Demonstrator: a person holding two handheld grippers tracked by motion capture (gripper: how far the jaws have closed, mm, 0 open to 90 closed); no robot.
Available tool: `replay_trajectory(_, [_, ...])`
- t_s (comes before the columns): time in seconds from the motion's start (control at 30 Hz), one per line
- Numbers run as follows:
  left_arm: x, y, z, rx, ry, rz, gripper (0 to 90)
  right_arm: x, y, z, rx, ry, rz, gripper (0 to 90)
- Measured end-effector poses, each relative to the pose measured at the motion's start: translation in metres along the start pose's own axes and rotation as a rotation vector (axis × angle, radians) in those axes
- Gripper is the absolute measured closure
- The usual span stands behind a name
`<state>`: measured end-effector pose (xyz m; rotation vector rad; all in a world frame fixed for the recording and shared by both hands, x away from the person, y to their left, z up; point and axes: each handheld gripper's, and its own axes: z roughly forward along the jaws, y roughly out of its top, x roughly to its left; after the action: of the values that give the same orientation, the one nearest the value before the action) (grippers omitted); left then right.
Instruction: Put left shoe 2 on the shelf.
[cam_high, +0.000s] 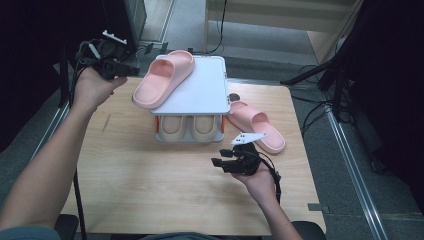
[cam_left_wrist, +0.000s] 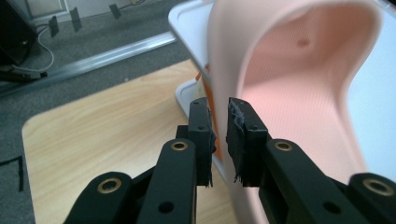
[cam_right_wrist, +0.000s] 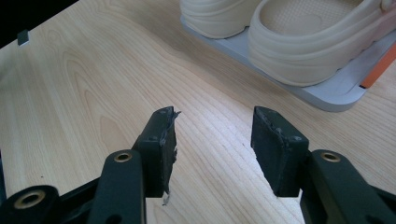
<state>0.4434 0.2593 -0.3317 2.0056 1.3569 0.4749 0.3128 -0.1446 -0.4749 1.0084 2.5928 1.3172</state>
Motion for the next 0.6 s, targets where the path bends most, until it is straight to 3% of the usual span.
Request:
replay_trajectory(0.3, [0.0,-0.04,0.011,0.023,-0.008,-0.005,79.8,0.0,0.0,0.0,0.004,-0.002,0.0,50.8])
replay_trajectory(0.6, [-0.01,-0.044,0.01,0.002,-0.028,-0.001,80.4,0.001,0.0,0.002,0.012,-0.004,-0.004,50.7])
